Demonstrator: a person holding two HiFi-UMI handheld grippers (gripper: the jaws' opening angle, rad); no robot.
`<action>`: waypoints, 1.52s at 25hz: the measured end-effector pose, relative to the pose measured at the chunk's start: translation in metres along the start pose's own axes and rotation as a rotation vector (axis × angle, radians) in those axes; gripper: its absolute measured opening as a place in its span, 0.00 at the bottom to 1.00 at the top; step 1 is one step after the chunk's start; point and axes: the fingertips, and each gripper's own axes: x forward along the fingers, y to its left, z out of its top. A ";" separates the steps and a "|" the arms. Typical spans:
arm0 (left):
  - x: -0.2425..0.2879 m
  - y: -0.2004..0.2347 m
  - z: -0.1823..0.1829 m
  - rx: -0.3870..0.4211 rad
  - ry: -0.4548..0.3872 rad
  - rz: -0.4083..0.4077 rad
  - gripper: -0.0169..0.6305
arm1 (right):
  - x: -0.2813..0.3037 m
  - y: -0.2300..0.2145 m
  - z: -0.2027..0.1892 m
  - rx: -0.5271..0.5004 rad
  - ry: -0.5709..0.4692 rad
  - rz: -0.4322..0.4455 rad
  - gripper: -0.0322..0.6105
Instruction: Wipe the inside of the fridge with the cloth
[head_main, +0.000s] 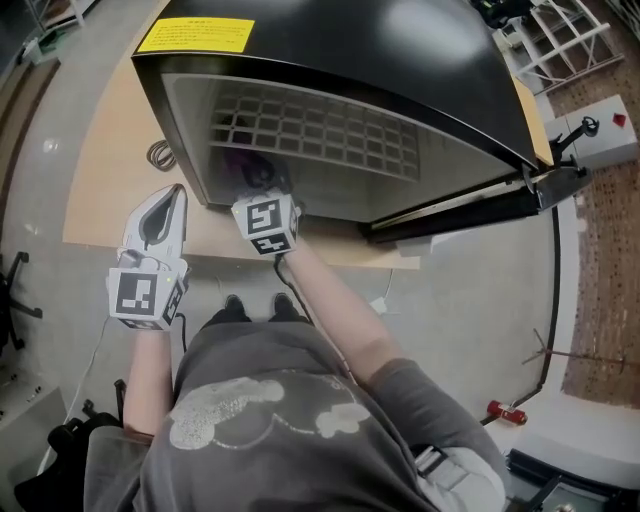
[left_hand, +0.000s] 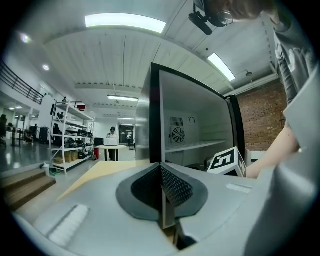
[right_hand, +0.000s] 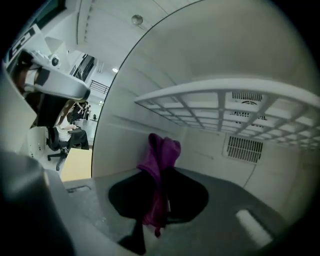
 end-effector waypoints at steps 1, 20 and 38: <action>0.002 0.003 -0.003 -0.001 -0.001 -0.005 0.05 | 0.004 0.000 0.003 0.005 -0.012 0.001 0.12; 0.008 0.008 -0.024 -0.019 0.040 -0.007 0.05 | -0.042 0.056 0.020 0.061 -0.067 0.172 0.12; 0.037 -0.046 -0.026 -0.019 0.063 -0.032 0.05 | -0.012 -0.020 -0.069 0.063 0.301 0.050 0.12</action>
